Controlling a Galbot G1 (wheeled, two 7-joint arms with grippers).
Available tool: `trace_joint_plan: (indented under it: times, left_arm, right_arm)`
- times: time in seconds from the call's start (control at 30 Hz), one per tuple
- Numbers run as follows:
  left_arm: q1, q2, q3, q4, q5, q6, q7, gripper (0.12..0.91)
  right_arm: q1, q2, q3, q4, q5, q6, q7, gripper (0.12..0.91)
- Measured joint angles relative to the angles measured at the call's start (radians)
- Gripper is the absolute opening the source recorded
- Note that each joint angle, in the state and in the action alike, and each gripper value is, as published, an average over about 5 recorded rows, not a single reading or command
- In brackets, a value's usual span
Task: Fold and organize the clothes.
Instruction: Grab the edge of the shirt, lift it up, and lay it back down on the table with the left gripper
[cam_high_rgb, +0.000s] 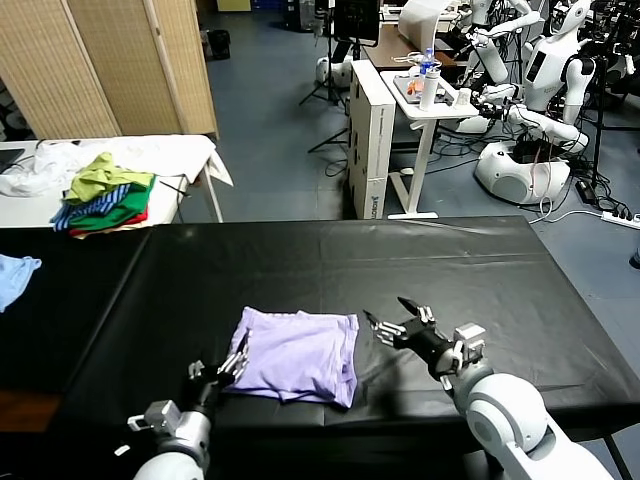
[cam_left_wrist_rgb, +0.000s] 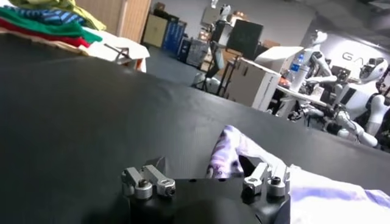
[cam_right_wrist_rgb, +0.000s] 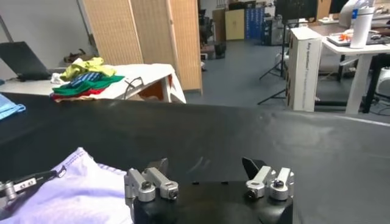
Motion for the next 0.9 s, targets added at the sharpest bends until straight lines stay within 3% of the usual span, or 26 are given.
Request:
trace_joint_plan:
  times: [0.23,0.43,0.53,0.8,0.9]
  left_arm:
    - [0.004,-0.006,0.005,0.007,-0.020,0.002,0.019,0.898]
    - [0.007,-0.005,0.001,0.013,-0.106,0.019,0.035,0.815]
    - [0.005,-0.004,-0.001,0.014,-0.154,0.037,0.038,0.698]
    - [0.008,0.000,-0.007,-0.001,-0.208,0.066,0.013,0.221]
    - [0.015,0.013,-0.018,-0.020,-0.153,0.062,-0.007,0.177]
  right_arm:
    - [0.003,0.000,-0.001,-0.002,0.000,0.000,0.000,0.907]
    - [0.002,0.002,-0.001,-0.001,-0.003,0.000,0.001,0.907]
    - [0.002,0.004,-0.001,0.000,-0.005,0.000,0.001,0.907]
    - [-0.002,0.009,0.004,0.004,-0.013,0.001,0.002,0.907]
    - [-0.004,0.009,0.009,0.002,-0.018,0.003,0.002,0.907]
